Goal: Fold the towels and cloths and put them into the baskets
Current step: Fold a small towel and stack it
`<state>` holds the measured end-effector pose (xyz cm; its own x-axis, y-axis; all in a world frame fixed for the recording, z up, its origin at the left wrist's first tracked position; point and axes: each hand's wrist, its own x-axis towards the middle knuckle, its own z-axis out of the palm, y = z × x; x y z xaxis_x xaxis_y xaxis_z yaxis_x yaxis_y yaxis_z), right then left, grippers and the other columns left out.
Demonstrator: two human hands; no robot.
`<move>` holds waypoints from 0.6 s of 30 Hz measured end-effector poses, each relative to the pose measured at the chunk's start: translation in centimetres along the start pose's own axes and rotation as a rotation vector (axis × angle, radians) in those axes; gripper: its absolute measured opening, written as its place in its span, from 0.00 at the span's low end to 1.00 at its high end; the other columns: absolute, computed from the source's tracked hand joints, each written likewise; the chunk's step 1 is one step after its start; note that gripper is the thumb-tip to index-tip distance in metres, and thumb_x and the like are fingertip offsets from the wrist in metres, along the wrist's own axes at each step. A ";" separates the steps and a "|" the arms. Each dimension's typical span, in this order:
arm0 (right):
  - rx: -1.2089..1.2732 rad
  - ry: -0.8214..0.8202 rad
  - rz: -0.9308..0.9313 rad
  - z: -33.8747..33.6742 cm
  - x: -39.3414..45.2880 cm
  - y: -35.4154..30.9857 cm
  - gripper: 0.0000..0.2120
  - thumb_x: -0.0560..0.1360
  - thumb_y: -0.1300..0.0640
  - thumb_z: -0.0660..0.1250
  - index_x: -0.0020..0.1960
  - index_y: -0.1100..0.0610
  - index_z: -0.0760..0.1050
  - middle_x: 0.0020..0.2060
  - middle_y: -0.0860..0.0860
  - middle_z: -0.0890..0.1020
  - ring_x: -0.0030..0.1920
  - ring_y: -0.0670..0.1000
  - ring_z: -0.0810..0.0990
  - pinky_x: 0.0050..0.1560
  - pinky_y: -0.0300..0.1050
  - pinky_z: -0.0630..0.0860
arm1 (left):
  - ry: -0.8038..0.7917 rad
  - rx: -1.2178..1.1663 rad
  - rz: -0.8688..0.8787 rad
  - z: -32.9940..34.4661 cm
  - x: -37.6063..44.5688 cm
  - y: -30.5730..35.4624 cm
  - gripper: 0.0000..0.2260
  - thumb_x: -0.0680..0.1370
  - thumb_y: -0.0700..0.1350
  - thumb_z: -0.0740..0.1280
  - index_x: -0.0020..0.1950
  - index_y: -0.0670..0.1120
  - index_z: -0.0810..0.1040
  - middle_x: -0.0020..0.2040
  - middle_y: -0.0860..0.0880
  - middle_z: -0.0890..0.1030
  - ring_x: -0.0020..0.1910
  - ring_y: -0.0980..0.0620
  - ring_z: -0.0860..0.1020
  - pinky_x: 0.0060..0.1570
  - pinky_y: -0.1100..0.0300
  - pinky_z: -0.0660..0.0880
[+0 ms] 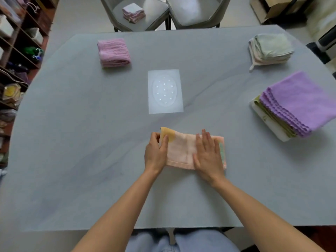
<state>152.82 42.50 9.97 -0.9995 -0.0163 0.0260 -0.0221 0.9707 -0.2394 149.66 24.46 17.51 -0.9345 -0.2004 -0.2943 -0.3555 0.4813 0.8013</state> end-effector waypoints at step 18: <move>0.756 -0.208 0.837 -8.5 1.9 1.8 0.21 0.66 0.60 0.74 0.56 0.63 0.73 0.52 0.59 0.81 0.53 0.59 0.79 0.51 0.49 0.76 | -0.089 0.114 0.013 0.6 -0.9 5.5 0.14 0.80 0.52 0.62 0.59 0.44 0.70 0.50 0.46 0.79 0.52 0.42 0.78 0.48 0.52 0.73</move>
<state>151.03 46.27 17.82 -0.6894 0.4591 -0.5604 0.7146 0.3041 -0.6299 148.50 27.76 21.86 -0.9353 -0.1191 -0.3332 -0.3382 0.5781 0.7426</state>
